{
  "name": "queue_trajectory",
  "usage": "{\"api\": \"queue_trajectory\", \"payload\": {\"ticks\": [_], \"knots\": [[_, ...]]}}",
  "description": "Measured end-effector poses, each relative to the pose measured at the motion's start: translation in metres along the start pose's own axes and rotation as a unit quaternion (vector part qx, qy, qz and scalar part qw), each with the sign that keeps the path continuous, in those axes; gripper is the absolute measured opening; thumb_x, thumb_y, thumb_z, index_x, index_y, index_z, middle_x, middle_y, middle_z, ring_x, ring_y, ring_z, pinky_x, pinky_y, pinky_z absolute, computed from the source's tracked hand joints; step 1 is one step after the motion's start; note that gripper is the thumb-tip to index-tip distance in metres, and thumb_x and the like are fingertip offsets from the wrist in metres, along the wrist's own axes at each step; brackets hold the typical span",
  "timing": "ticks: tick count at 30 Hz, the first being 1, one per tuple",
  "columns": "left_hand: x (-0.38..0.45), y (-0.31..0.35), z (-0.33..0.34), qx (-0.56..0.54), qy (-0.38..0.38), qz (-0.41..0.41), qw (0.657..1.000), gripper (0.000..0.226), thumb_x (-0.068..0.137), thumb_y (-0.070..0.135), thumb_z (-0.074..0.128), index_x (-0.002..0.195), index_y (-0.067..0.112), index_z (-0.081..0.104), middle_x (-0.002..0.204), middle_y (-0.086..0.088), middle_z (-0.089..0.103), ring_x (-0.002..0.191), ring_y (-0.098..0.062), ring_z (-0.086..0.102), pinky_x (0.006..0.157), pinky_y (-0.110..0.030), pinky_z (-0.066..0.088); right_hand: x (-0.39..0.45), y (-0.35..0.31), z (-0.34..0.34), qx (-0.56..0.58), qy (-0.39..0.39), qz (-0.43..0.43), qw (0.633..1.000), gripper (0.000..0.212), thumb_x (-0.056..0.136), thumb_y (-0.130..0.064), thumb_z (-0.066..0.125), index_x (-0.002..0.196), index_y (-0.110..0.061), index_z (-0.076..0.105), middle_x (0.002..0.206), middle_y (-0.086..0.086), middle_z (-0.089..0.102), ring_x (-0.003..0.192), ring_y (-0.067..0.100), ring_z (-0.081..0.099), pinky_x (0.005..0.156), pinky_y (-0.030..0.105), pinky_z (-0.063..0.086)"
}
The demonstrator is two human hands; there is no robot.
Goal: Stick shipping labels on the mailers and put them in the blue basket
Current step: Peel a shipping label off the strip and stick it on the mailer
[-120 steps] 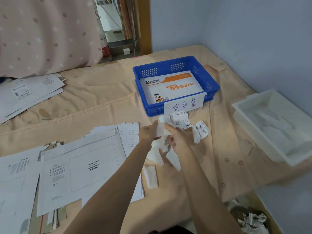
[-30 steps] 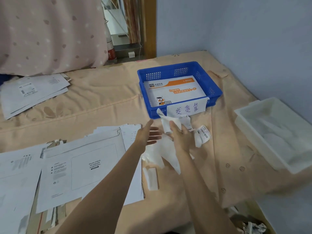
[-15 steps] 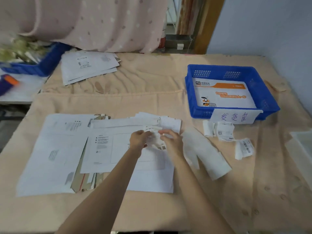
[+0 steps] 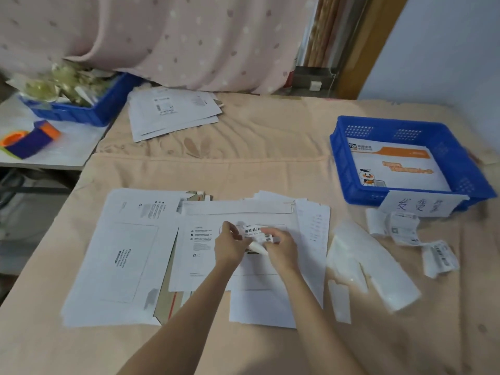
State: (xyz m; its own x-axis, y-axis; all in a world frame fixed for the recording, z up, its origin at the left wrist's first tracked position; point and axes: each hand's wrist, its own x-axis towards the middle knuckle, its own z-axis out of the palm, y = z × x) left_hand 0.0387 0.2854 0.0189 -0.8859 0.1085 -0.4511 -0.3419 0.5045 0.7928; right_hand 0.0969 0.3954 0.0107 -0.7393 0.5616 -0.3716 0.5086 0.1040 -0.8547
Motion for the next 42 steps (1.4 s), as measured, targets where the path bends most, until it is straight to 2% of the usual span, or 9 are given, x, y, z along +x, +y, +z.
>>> {"api": "queue_trajectory", "payload": {"ticks": [4, 8, 12, 17, 20, 24, 28, 38, 42], "knots": [[0.005, 0.002, 0.0, -0.012, -0.026, 0.033, 0.999, 0.02, 0.076, 0.007, 0.07, 0.077, 0.022, 0.058, 0.085, -0.003, 0.063, 0.073, -0.029, 0.064, 0.07, -0.042, 0.054, 0.006, 0.005, 0.008, -0.001, 0.009, 0.009, 1.0, 0.038, 0.081, 0.0, 0.057, 0.103, -0.03, 0.068, 0.113, 0.0, 0.06, 0.092, 0.015, 0.06, 0.087, 0.03, 0.049], [0.011, -0.001, 0.003, 0.024, -0.048, 0.063, 0.997, 0.027, 0.079, 0.008, 0.066, 0.095, 0.029, 0.067, 0.094, 0.0, 0.054, 0.084, -0.029, 0.064, 0.081, -0.044, 0.054, 0.011, 0.008, 0.011, 0.007, 0.011, 0.016, 1.0, 0.039, 0.083, -0.001, 0.06, 0.11, -0.028, 0.068, 0.113, -0.003, 0.056, 0.093, 0.014, 0.058, 0.086, 0.025, 0.046], [0.016, -0.005, 0.005, 0.035, -0.046, 0.063, 0.996, 0.029, 0.083, 0.011, 0.066, 0.106, 0.028, 0.07, 0.099, 0.002, 0.052, 0.089, -0.022, 0.06, 0.086, -0.035, 0.051, 0.014, 0.008, 0.014, 0.003, 0.011, 0.014, 1.0, 0.036, 0.083, -0.003, 0.063, 0.11, -0.027, 0.067, 0.115, -0.005, 0.055, 0.094, 0.012, 0.055, 0.081, 0.019, 0.04], [0.017, -0.01, 0.008, 0.035, -0.017, 0.053, 0.998, 0.024, 0.083, 0.009, 0.066, 0.103, 0.021, 0.071, 0.102, 0.004, 0.053, 0.088, -0.011, 0.052, 0.07, -0.017, 0.036, 0.015, 0.012, 0.019, -0.001, 0.034, 0.022, 0.999, 0.027, 0.08, 0.0, 0.061, 0.084, -0.027, 0.061, 0.11, 0.001, 0.059, 0.096, 0.012, 0.057, 0.072, 0.02, 0.039], [0.017, -0.013, 0.011, 0.048, -0.018, 0.052, 0.997, 0.03, 0.083, 0.01, 0.066, 0.11, 0.021, 0.069, 0.107, 0.001, 0.055, 0.088, -0.011, 0.052, 0.072, -0.017, 0.035, 0.015, 0.014, 0.021, -0.002, 0.047, 0.035, 0.998, 0.027, 0.08, 0.001, 0.06, 0.076, -0.026, 0.056, 0.109, 0.001, 0.06, 0.099, 0.011, 0.058, 0.071, 0.023, 0.04], [0.019, -0.017, 0.012, 0.075, -0.022, 0.059, 0.995, 0.035, 0.084, 0.012, 0.066, 0.118, 0.022, 0.066, 0.11, -0.001, 0.056, 0.086, -0.012, 0.05, 0.074, -0.018, 0.035, 0.014, 0.017, 0.02, -0.033, 0.022, 0.02, 0.999, 0.032, 0.081, 0.0, 0.059, 0.097, -0.027, 0.066, 0.115, -0.002, 0.054, 0.097, 0.012, 0.056, 0.077, 0.023, 0.042], [0.015, -0.016, 0.013, 0.072, -0.034, 0.07, 0.994, 0.037, 0.084, 0.012, 0.067, 0.119, 0.021, 0.065, 0.112, -0.001, 0.057, 0.091, -0.012, 0.051, 0.075, -0.018, 0.035, 0.016, 0.016, 0.019, -0.071, 0.003, -0.001, 0.998, 0.048, 0.084, 0.001, 0.057, 0.122, -0.027, 0.063, 0.126, -0.002, 0.047, 0.115, 0.015, 0.053, 0.096, 0.026, 0.043], [0.019, -0.013, 0.01, 0.099, -0.041, 0.088, 0.99, 0.043, 0.083, 0.006, 0.061, 0.123, 0.022, 0.063, 0.114, -0.002, 0.057, 0.104, -0.018, 0.056, 0.074, -0.018, 0.036, 0.017, 0.014, 0.021, -0.075, 0.005, 0.007, 0.997, 0.052, 0.086, 0.004, 0.05, 0.127, -0.026, 0.061, 0.125, -0.003, 0.044, 0.114, 0.015, 0.054, 0.093, 0.022, 0.041], [0.022, -0.014, 0.01, 0.11, -0.042, 0.09, 0.989, 0.043, 0.083, 0.006, 0.06, 0.123, 0.022, 0.063, 0.115, -0.001, 0.057, 0.105, -0.018, 0.057, 0.075, -0.021, 0.038, 0.016, 0.012, 0.022, -0.08, 0.005, 0.016, 0.997, 0.052, 0.086, 0.002, 0.052, 0.13, -0.025, 0.058, 0.125, -0.001, 0.042, 0.113, 0.019, 0.055, 0.095, 0.028, 0.045]]}}
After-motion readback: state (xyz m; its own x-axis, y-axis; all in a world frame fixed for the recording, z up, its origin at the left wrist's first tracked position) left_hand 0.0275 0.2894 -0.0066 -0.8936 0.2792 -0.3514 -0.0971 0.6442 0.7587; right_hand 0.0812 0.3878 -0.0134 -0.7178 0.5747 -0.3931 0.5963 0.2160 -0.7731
